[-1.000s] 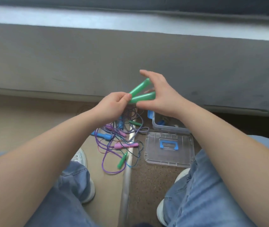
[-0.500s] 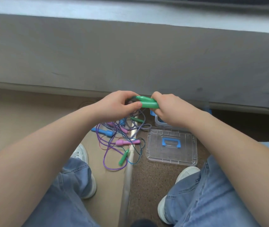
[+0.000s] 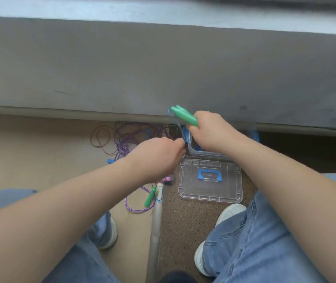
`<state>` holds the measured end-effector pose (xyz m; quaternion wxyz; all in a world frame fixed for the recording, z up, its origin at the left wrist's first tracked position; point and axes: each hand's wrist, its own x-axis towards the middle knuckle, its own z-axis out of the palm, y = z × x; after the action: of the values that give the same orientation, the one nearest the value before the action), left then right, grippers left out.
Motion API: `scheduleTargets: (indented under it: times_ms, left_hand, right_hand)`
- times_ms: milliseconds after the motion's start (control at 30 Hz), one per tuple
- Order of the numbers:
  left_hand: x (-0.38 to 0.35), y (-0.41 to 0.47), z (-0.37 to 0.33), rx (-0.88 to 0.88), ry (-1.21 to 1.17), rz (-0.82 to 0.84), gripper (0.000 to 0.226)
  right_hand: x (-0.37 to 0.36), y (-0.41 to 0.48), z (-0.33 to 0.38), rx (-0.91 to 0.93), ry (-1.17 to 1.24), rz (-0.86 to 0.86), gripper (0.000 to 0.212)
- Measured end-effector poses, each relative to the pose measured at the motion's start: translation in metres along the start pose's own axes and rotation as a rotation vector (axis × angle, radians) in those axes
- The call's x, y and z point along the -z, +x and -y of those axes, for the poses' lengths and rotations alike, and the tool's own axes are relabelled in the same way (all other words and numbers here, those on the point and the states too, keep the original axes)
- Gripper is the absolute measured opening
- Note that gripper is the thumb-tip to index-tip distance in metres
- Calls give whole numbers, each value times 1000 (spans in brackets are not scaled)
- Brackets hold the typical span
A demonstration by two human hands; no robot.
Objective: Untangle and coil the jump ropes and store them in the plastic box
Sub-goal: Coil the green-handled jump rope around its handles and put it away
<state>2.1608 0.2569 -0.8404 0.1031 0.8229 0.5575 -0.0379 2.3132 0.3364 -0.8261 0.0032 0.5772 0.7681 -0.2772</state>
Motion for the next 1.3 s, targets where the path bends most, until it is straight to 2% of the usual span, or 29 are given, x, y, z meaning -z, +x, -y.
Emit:
scheduleTargets:
  times_ms: [67,133,200,267,333,400,500,600,667,767,833,933,967,1033,1133,1200,1300]
  left_hand:
    - [14,2,1,-177,149,-47,35]
    - [32,5,9,-298,170,-80,58]
    - [41,11,23,-275,92,-119,66]
    - [41,16,39,-144,-62,-151,60]
    - [35,19,53,34,-302,-108,55]
    - [30,19,62,183,-469,-84,55]
    - [25,16,56,281,-559,-134,49]
    - [15,11,34,164,-462,-138,31]
    - [11,7,22,21,-380,-86,26]
    - [15,8,30,-104,-131,-78,33]
    - [23,7,39,-209,22,-147,38]
    - [34,5,47,-283,9,-221,49]
    - [35,6,49,-274,-54,-238,53]
    - [36,8,53,-202,-236,-271,55]
    - [35,9,60,9,-486,-252,50]
    - [30,9,61,132,-588,-189,56]
    - [22,11,51,264,-729,-194,58]
  right_hand:
    - [-5,-5,-3,118,-220,77,14]
    - [-12,-14,1,290,-359,232,16]
    - [-17,-20,6,460,-411,277,22]
    - [-15,-24,13,580,-392,226,22]
    - [-8,-26,16,572,-304,157,7]
    - [1,-24,14,510,-216,90,14]
    - [8,-20,5,382,-39,0,11]
    - [6,-16,1,240,113,-80,3]
    - [5,-14,-1,176,48,-109,8]
    - [-3,-15,-5,144,-191,-33,11]
    - [-8,-17,-4,174,-289,45,10]
    - [-11,-21,-3,289,-359,159,8]
    - [-10,-21,-2,348,-380,183,5]
    - [-8,-26,4,464,-375,203,16]
    - [-3,-31,13,567,-275,147,22]
    - [0,-31,14,573,-207,74,12]
    - [0,-30,10,489,-101,-24,11]
